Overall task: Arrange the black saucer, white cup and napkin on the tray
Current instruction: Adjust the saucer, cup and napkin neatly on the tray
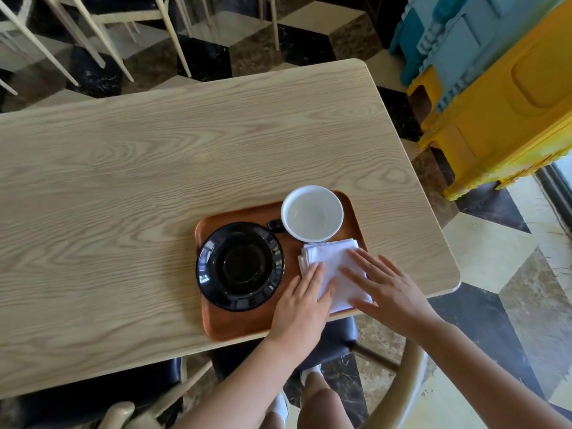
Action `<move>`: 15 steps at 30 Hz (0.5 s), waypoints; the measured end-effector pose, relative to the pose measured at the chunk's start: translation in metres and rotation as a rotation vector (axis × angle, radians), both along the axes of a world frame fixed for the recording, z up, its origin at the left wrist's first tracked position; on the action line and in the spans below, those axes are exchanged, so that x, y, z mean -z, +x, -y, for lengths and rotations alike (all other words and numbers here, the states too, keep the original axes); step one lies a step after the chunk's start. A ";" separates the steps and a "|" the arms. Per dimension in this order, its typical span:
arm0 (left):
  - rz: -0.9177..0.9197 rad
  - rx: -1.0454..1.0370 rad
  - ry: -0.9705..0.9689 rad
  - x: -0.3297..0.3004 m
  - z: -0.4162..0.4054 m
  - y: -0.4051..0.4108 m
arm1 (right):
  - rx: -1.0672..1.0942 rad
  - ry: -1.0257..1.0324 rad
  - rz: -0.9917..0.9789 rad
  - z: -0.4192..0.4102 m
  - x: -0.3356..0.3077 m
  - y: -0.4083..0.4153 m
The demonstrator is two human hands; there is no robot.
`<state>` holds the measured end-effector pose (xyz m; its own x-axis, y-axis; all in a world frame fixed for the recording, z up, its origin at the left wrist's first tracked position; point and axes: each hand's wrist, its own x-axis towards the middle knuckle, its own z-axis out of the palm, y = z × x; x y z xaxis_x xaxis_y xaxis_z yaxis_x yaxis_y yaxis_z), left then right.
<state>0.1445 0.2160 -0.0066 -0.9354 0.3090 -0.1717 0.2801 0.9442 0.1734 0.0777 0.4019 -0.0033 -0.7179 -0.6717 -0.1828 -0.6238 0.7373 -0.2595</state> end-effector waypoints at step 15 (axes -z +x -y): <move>-0.014 -0.024 0.033 0.007 0.012 0.012 | 0.015 0.033 -0.010 0.020 -0.006 0.010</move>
<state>0.1564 0.2035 -0.0133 -0.9447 0.2920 -0.1490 0.2602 0.9444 0.2010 0.0880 0.3823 0.0026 -0.7301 -0.6542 -0.1972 -0.6148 0.7549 -0.2283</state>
